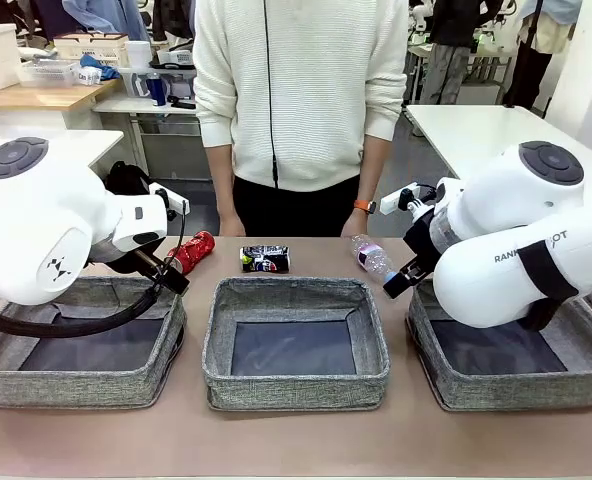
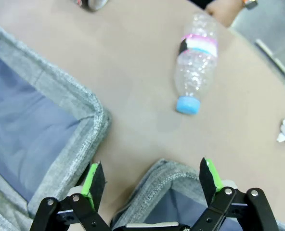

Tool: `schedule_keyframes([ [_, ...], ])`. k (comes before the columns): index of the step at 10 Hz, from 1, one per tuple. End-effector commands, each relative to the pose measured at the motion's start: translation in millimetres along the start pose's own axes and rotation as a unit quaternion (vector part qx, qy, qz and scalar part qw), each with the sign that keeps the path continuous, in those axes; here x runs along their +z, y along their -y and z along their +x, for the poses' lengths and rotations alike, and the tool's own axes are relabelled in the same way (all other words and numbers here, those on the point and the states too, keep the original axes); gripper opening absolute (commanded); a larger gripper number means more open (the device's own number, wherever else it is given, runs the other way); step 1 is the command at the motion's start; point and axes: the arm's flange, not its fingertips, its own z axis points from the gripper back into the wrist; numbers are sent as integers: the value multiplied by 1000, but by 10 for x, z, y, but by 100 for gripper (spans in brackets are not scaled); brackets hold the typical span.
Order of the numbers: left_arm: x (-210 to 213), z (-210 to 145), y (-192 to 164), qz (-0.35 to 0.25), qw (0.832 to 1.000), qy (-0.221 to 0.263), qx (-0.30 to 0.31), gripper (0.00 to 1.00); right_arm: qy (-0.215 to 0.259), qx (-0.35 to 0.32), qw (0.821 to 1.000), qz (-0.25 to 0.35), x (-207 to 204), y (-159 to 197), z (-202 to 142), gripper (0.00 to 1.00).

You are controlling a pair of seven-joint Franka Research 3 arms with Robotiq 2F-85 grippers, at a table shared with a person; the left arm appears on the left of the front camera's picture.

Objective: Sort the waste into the appropriate baskets.
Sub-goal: Pick up the waste item pointed out by the person.

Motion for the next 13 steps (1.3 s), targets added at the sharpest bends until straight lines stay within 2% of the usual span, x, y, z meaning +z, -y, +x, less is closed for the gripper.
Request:
schedule_keyframes([
  [1,0,0,-1,0,1000,0,0,100,0,0,1000,0,0,1,0,100],
  [3,0,0,0,0,1000,0,0,100,0,0,1000,0,0,0,0,100],
  [4,659,133,186,20,999,1,-25,100,1,-12,1000,-15,591,27,75,100],
  [5,1294,130,439,53,998,24,-38,100,42,-21,999,-20,1248,-16,19,100],
  [6,1811,-22,687,95,991,54,-74,100,95,-3,995,-35,1810,-127,-184,100],
  [7,2090,-226,897,133,981,105,-90,100,136,2,987,-82,2122,-248,-464,100],
  [8,2007,-239,893,160,978,121,-58,100,127,-33,985,-112,2028,-258,-552,100],
  [9,1698,408,581,95,990,68,-82,100,102,0,994,-45,1684,58,347,100],
  [10,2209,376,836,134,982,106,-85,100,135,-9,988,-75,2233,10,302,100],
  [11,2166,333,751,97,990,67,-80,100,143,-26,988,-46,2203,47,231,100],
  [12,2200,213,586,11,997,35,-67,100,147,-66,987,20,2215,166,75,100],
  [13,2230,29,338,-102,994,12,-35,100,163,-130,972,111,2219,308,-113,100],
])
